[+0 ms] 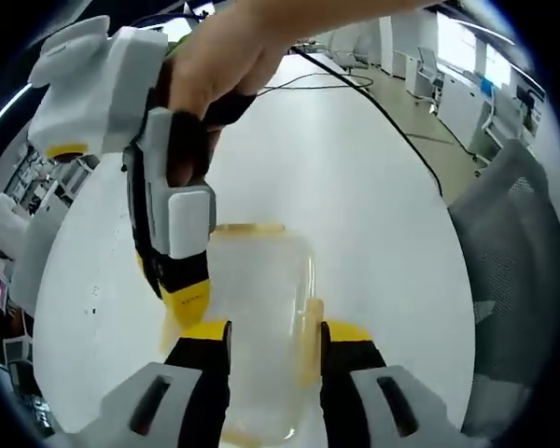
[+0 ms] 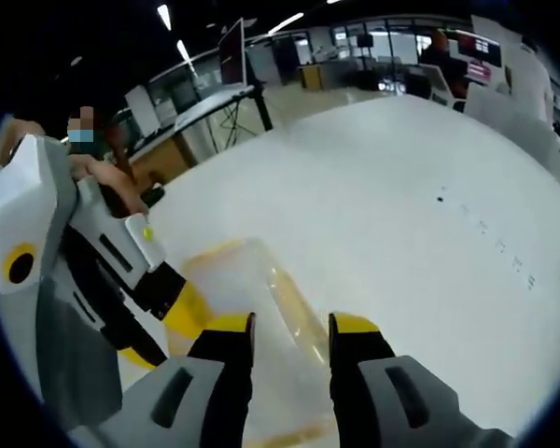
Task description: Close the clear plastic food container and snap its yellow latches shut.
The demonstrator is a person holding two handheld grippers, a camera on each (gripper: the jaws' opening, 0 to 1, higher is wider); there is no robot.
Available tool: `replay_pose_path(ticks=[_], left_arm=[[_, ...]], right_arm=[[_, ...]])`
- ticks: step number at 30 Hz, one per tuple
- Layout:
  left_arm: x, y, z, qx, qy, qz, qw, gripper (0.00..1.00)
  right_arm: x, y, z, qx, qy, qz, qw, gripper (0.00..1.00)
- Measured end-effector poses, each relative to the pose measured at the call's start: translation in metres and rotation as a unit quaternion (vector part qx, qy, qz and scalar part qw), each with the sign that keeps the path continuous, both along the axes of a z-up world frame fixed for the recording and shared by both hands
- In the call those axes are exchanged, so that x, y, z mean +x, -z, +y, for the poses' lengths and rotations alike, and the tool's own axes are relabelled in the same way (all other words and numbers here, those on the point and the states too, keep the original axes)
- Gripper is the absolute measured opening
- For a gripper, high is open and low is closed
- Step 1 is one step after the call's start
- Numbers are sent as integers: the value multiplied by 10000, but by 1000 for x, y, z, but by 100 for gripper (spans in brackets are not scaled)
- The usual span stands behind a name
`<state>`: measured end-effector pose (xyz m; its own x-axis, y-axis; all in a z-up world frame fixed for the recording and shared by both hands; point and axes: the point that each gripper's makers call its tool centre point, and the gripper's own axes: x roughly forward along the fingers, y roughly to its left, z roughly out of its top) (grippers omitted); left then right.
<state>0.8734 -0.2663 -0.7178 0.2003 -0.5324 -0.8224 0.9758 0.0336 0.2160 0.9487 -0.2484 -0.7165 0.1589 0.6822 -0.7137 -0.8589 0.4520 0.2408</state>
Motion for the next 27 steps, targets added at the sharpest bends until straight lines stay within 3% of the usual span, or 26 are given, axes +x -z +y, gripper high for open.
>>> replay_pose_path(ticks=[6, 15, 27], left_arm=[[0, 1, 0, 30, 36, -146, 9999, 32], [0, 1, 0, 24, 26, -166, 9999, 32], [1, 2, -1, -37, -41, -233, 9997, 32]], right_arm=[[0, 1, 2, 45, -129, 95, 9999, 29], [-4, 1, 10, -14, -646, 341, 9973, 25], [-8, 1, 11, -50, -944, 658, 9933, 24]])
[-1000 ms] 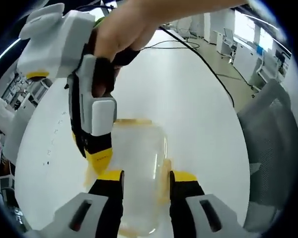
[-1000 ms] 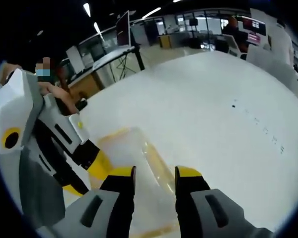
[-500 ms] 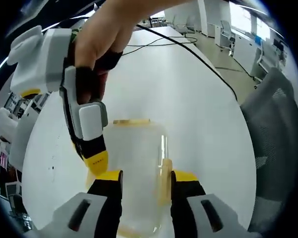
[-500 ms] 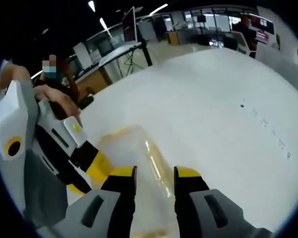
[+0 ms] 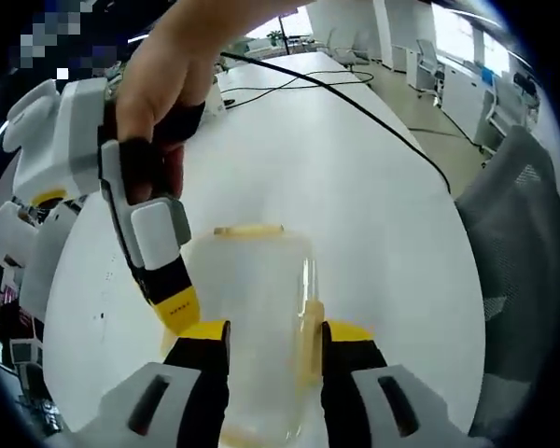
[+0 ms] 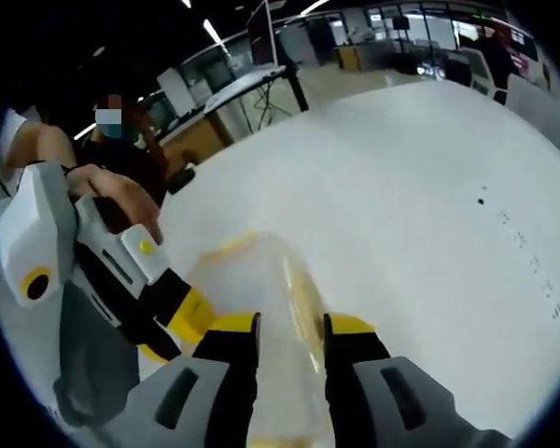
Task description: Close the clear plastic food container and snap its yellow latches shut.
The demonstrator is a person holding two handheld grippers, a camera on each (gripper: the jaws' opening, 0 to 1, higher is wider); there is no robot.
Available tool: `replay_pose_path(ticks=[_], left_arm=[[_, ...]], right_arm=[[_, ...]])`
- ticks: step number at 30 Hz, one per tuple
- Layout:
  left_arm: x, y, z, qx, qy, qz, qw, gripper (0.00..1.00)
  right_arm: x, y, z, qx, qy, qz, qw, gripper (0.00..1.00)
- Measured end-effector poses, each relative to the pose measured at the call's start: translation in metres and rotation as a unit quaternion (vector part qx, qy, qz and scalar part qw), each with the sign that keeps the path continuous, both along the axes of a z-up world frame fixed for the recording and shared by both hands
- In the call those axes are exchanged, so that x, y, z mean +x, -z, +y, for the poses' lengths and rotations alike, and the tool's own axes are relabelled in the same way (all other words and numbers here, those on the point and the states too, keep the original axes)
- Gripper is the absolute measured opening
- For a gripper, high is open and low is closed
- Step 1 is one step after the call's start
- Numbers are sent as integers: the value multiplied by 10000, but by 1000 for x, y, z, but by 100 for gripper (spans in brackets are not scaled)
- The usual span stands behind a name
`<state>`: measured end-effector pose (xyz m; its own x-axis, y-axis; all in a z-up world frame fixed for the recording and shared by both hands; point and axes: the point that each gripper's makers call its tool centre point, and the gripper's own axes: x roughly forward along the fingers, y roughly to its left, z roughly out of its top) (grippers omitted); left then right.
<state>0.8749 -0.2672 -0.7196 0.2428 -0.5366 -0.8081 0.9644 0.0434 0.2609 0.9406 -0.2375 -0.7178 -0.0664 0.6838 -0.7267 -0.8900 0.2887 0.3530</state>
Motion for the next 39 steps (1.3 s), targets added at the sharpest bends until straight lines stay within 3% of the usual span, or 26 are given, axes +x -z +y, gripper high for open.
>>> replay_pose_path(ticks=[5, 10, 22, 32, 39], left_arm=[[0, 0, 0, 13, -5, 35, 10000, 32], [0, 1, -1, 123, 4, 28, 9999, 32], [-1, 4, -1, 359, 173, -75, 9992, 33], [1, 4, -1, 343, 89, 185, 9992, 32], [1, 5, -2, 337, 48, 234, 9991, 31]], right_arm=[[1, 1, 1, -103, -228, 102, 9996, 23], [5, 7, -1, -321, -448, 405, 9977, 29], [0, 10, 1, -648, -794, 670, 9925, 29], [-11, 11, 0, -840, -1092, 680, 9881, 29], [-5, 13, 0, -872, -1070, 770, 9874, 28]])
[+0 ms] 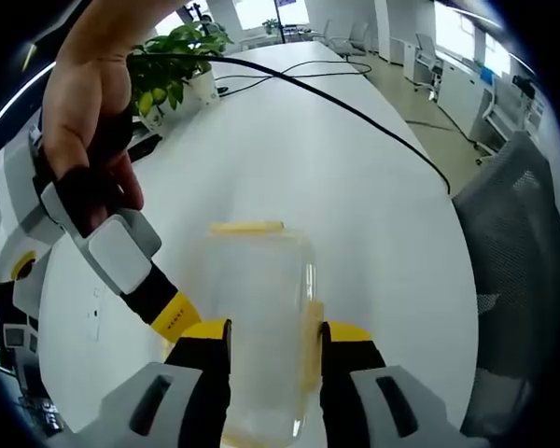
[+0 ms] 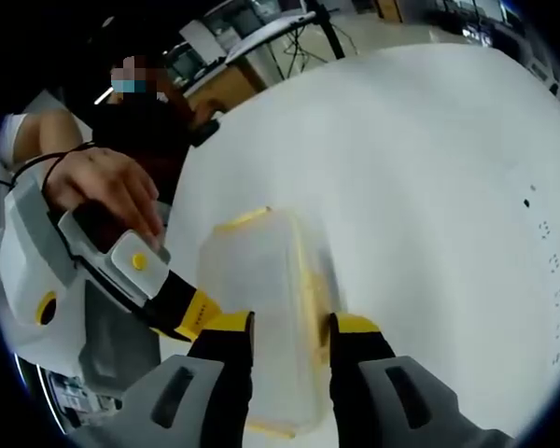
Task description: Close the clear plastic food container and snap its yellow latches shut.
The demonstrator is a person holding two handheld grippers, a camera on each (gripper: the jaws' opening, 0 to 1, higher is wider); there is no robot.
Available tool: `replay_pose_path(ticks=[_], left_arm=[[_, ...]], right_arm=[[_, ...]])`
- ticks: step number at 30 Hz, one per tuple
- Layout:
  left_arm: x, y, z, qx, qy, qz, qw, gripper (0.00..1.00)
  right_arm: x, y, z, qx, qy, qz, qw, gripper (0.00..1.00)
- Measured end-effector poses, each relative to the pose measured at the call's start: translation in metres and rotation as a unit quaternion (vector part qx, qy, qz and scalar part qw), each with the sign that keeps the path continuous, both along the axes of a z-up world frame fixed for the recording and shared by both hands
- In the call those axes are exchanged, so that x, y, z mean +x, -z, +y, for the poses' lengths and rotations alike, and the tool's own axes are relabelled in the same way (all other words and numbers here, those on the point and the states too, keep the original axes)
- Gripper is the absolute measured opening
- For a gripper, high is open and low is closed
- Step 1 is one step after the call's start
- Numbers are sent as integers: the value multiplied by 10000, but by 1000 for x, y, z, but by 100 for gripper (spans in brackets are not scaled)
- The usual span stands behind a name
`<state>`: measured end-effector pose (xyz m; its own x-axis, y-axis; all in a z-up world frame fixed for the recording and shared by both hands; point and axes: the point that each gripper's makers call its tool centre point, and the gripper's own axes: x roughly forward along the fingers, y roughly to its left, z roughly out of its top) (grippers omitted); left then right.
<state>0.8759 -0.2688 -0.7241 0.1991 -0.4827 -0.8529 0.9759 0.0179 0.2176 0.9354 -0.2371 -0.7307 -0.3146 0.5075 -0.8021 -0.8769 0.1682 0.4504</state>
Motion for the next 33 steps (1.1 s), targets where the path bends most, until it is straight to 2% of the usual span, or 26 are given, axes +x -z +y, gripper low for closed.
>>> replay_pose_path(ticks=[7, 20, 25, 26, 27, 28, 33], left_arm=[[1, 0, 0, 1, -46, 54, 10000, 30], [2, 1, -1, 118, -95, 46, 9999, 29], [1, 2, -2, 232, -112, -83, 9996, 28], [0, 2, -1, 304, -72, -172, 9994, 27], [-3, 3, -4, 333, -95, -197, 9992, 27], [-1, 2, -2, 436, -70, -307, 9985, 27], [0, 4, -3, 398, -87, -270, 9988, 27]], right_arm=[[5, 2, 1, -146, -60, -1, 9999, 27], [-4, 1, -1, -251, -84, -48, 9996, 26], [-2, 2, -1, -280, -59, -45, 9996, 25], [0, 3, -1, -301, -58, -36, 9995, 22], [-2, 4, -10, -656, 178, 94, 9976, 23], [0, 3, -2, -355, -69, -1, 9993, 23], [-6, 3, -2, -326, 3, -9, 9995, 23]])
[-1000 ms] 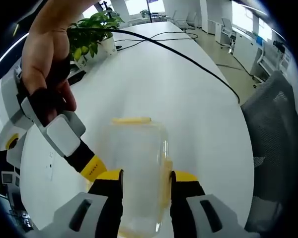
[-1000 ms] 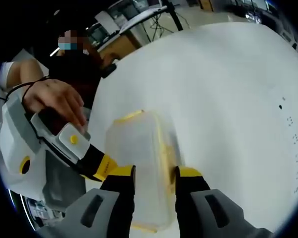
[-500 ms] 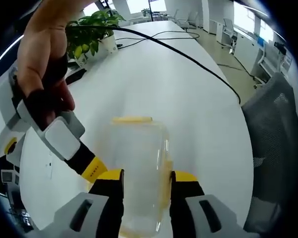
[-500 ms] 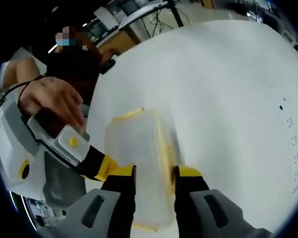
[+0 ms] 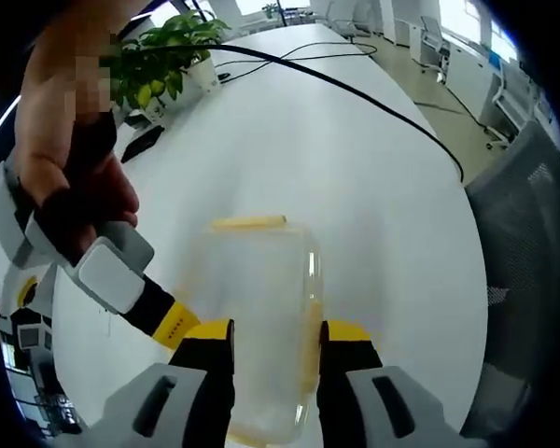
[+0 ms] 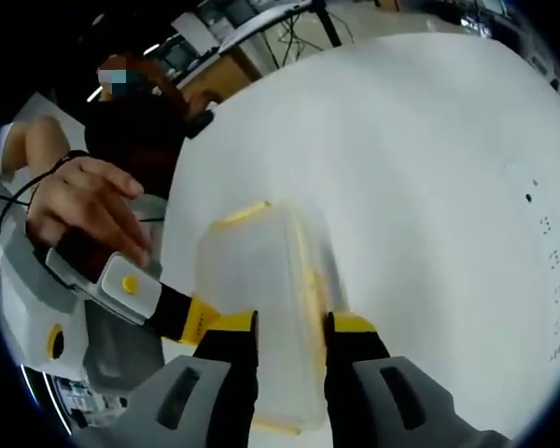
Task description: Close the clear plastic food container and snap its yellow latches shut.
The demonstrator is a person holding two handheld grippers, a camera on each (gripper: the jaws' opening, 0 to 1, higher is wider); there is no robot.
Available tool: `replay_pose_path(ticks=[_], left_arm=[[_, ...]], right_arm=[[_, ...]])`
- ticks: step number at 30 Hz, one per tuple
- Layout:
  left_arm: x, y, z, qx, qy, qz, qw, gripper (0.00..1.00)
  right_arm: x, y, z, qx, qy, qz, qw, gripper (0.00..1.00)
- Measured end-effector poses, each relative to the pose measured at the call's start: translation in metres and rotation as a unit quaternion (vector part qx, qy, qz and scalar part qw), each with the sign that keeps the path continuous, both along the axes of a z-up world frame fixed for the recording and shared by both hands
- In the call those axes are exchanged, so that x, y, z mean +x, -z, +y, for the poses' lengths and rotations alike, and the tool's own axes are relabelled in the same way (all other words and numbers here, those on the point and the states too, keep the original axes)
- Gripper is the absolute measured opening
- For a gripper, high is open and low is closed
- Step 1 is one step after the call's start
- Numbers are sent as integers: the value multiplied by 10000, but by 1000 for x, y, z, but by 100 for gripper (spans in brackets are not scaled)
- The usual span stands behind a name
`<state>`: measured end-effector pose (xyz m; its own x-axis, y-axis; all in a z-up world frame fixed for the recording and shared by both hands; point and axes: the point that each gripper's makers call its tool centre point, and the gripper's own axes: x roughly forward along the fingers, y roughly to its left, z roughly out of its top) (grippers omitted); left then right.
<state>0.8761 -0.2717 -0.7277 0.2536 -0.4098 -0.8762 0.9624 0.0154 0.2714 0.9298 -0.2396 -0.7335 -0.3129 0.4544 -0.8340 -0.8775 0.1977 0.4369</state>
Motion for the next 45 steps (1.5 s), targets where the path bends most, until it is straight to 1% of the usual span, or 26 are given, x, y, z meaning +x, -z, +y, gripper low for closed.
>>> replay_pose_path(ticks=[7, 11, 16, 19, 22, 27, 28, 30, 34, 36, 40, 42, 43, 45], left_arm=[[1, 0, 0, 23, -5, -23, 10000, 28], [2, -1, 0, 28, 5, -24, 10000, 28], [2, -2, 0, 55, 6, -26, 10000, 28], [2, -3, 0, 112, -13, -12, 9999, 29], [2, -5, 0, 25, -66, 45, 10000, 29], [0, -5, 0, 21, -11, -12, 10000, 30], [-1, -5, 0, 22, -3, 7, 10000, 30], [-4, -7, -1, -70, -99, 164, 9998, 29], [-8, -10, 2, -50, -61, 136, 9999, 29], [-11, -11, 3, -68, -101, 239, 9996, 29], [-15, -17, 7, -77, -113, 204, 9997, 30], [-14, -19, 9, -59, -81, 114, 9999, 29], [-14, -22, 10, -66, -69, 50, 9999, 29], [-15, -28, 11, -137, -125, 41, 9998, 29]], right_arm=[[-10, -3, 1, 77, 33, 5, 10000, 23], [-5, -3, 3, 45, -19, 13, 10000, 23], [-9, -5, 3, 79, -9, 6, 10000, 24], [-7, -6, 5, 80, 4, 5, 10000, 25], [-5, -7, 4, 42, 16, -26, 10000, 26], [-5, -9, 6, 35, 121, -64, 9999, 28], [-6, -9, 7, 21, 164, -41, 9999, 28], [-7, -8, 8, 1, 150, -39, 9999, 28], [-13, -10, 8, -105, 40, -122, 9999, 30], [-14, -10, 7, -163, -34, -169, 9997, 31], [-10, -15, 7, -163, -11, -231, 9996, 32], [-9, -19, 6, -165, -16, -256, 9995, 33], [-8, -22, 6, -162, -13, -275, 9995, 33], [-7, -28, 6, -127, 37, -337, 9993, 33]])
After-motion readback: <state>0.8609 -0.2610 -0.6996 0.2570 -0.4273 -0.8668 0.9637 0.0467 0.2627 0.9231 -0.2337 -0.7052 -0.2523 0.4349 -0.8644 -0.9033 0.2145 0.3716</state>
